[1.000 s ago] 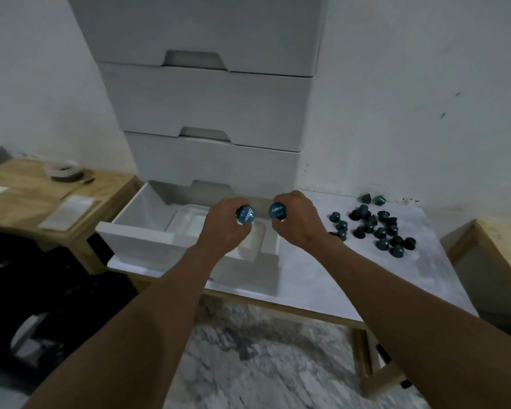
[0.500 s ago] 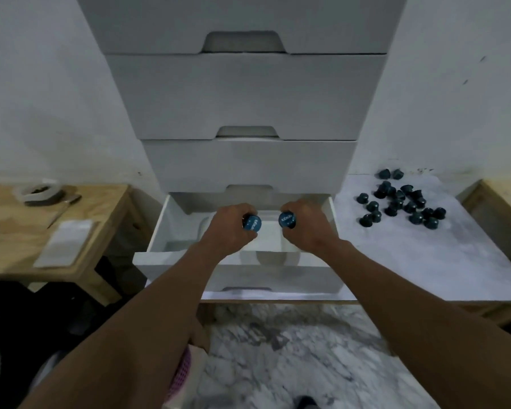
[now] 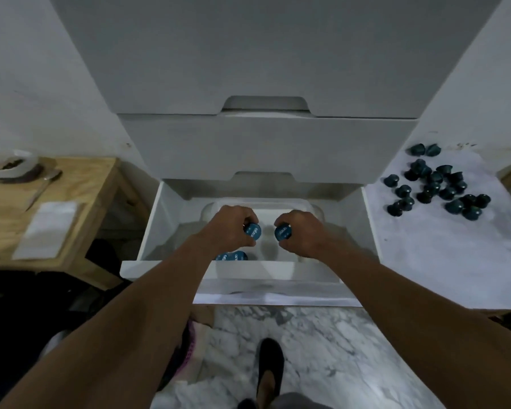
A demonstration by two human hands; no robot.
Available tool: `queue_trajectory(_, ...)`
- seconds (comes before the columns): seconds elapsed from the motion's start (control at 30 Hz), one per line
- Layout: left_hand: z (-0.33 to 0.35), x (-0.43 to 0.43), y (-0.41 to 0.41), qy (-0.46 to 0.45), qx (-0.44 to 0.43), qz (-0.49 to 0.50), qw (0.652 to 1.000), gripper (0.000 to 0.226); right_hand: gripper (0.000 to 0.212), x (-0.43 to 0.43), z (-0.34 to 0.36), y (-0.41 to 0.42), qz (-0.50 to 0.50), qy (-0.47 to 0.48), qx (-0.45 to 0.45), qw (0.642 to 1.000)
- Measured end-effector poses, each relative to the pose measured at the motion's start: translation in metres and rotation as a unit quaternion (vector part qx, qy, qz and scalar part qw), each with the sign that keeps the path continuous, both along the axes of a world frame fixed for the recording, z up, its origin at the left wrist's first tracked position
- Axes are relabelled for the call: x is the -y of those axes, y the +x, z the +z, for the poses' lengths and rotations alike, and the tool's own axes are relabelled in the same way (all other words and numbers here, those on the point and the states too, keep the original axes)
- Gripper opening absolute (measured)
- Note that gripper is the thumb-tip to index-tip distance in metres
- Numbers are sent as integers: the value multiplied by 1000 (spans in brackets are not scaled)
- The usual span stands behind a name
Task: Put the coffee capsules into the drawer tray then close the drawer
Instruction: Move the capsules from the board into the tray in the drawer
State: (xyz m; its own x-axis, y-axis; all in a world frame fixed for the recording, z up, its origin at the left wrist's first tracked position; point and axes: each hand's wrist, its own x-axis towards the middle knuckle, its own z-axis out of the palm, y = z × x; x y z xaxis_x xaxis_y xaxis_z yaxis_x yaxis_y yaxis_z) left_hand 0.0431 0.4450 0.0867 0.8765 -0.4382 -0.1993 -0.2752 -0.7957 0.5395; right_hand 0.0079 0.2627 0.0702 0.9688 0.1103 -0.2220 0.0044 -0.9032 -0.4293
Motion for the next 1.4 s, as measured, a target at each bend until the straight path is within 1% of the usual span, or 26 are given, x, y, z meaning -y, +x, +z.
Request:
queue_trajectory(0.17, -21, 8, 16, 36, -36, -45, 998, 40, 35, -1, -21, 17, 22, 9, -48, 999)
queue_trajectory(0.3, -35, 9, 21, 70, -56, -73, 993, 43, 42, 1, -30, 19, 26, 0, -99, 995)
queue_trajectory(0.43, -43, 8, 25, 90, -72, -88, 989, 47, 45, 2, -33, 21, 10, 10, -111, 994)
queue_trajectory(0.57, -45, 6, 30, 84, -83, -101, 988, 48, 48, 3, -32, 21, 2, 21, -124, 992)
queue_trajectory(0.63, -44, 6, 33, 70, -92, -100, 988, 43, 44, 4, -31, 21, -10, 30, -125, 992)
queue_trajectory(0.73, -44, 8, 36, 56, -101, -90, 989, 25, 31, 5, -31, 20, -31, 35, -126, 991)
queue_trajectory(0.77, -45, 9, 36, 58, -104, -93, 988, 22, 28, 6, -31, 19, -32, 36, -133, 990)
queue_trajectory(0.9, -46, 12, 33, 75, -140, -121, 980, 21, 17, 4, -29, 18, -30, 64, -188, 980)
queue_trajectory(1.0, -46, 14, 31, 92, -155, -144, 973, 21, 19, 1, -27, 17, -14, 66, -230, 971)
queue_trajectory(1.27, -48, 13, 30, 107, -152, -144, 972, 24, 21, -5, -28, 18, 5, 68, -235, 970)
queue_trajectory(1.4, -46, 10, 29, 103, -148, -133, 975, 27, 25, -5, -30, 20, 16, 57, -233, 971)
